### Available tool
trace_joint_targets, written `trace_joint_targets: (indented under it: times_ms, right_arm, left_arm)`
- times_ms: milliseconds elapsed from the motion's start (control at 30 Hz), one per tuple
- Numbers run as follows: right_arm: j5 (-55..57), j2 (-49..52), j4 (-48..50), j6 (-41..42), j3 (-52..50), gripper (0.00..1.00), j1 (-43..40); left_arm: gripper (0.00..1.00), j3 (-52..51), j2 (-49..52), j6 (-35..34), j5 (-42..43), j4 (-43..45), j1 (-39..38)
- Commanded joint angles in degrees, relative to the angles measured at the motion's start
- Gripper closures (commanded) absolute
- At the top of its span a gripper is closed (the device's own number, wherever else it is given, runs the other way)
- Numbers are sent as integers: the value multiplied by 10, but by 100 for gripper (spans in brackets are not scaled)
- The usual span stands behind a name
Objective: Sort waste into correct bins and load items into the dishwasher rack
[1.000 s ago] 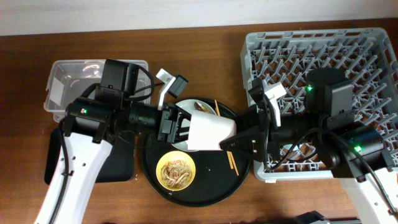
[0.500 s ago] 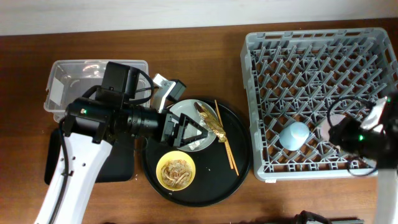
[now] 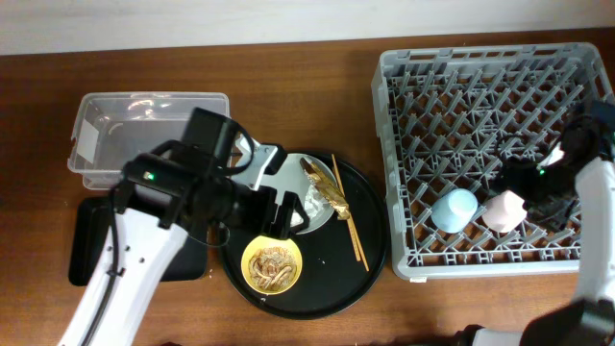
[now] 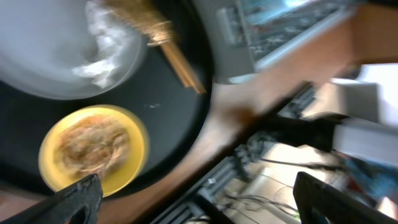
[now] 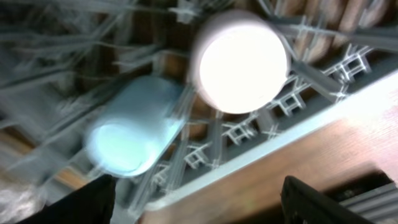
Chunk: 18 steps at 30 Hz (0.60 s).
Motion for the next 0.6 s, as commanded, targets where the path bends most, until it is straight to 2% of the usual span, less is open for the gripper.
trace_joint_targets:
  times_ms: [0,67,133,233,333,400,500,567]
  right_arm:
    - [-171,-113,-42,-83,49,11,-3]
    - [-208,-161,-66,-85,49,6,-3]
    - [-212,-213,-93,-87,49,6,-3]
    - [-215,-242,-110,-103,49,6,2]
    - [-215,-238,-111,-113,49,6,51]
    - [-215,-231,-111,-113,49,6,77]
    - [-215,-228,-111,-113,49,7,83]
    - [-215,-228,-111,-113,49,7,83]
  left_arm:
    - [8,-35,0,-164,-254,-18,-92]
    - [17,-99,1,-231,-298,1,-144]
    - [34,-221,4,-283,-289,110,-203]
    - [37,-316,23,-297,-266,240,-256]
    - [43,-323,72,-297,-291,292,-287]
    - [61,-323,121,-296,-292,312,-287]
    - [99,-323,162,-297,-293,327,-287]
    - [99,-307,154,-297,-293,304,-287]
